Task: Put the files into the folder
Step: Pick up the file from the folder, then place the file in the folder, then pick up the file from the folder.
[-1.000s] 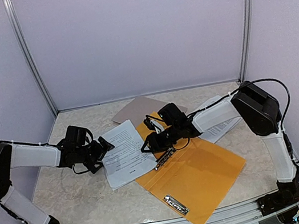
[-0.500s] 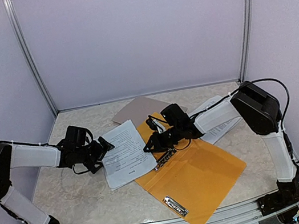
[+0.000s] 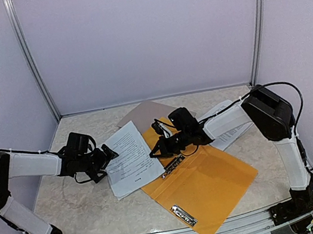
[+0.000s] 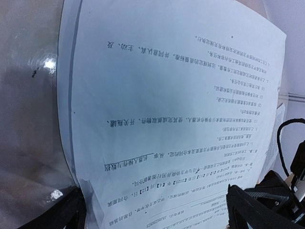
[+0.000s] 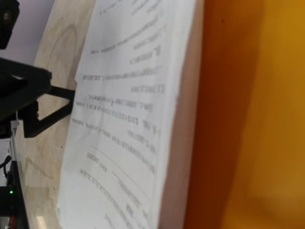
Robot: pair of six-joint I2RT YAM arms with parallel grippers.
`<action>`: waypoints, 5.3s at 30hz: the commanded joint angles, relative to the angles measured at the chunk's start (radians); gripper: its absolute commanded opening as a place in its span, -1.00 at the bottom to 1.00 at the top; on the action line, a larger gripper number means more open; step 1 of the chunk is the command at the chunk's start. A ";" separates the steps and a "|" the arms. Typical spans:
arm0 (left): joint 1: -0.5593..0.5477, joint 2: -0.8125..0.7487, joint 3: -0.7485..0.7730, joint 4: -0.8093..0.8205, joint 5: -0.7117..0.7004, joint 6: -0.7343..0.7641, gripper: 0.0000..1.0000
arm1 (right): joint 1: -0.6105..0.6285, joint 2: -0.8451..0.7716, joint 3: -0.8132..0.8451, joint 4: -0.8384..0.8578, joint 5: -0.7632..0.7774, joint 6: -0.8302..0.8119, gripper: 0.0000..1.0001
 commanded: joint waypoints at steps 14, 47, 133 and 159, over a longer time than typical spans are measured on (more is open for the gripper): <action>0.087 -0.245 -0.054 -0.321 -0.038 0.105 0.97 | -0.013 -0.135 0.009 -0.005 0.014 -0.042 -1.00; 0.125 -0.164 -0.043 -0.297 -0.013 0.118 0.98 | -0.015 0.073 0.311 -0.429 -0.074 -0.329 -1.00; 0.011 0.015 -0.024 -0.160 -0.035 -0.015 0.98 | -0.016 0.062 0.305 -0.542 0.150 -0.379 0.10; -0.025 0.044 -0.046 -0.165 -0.089 -0.037 0.97 | -0.014 0.103 0.199 -0.343 -0.052 -0.197 -0.06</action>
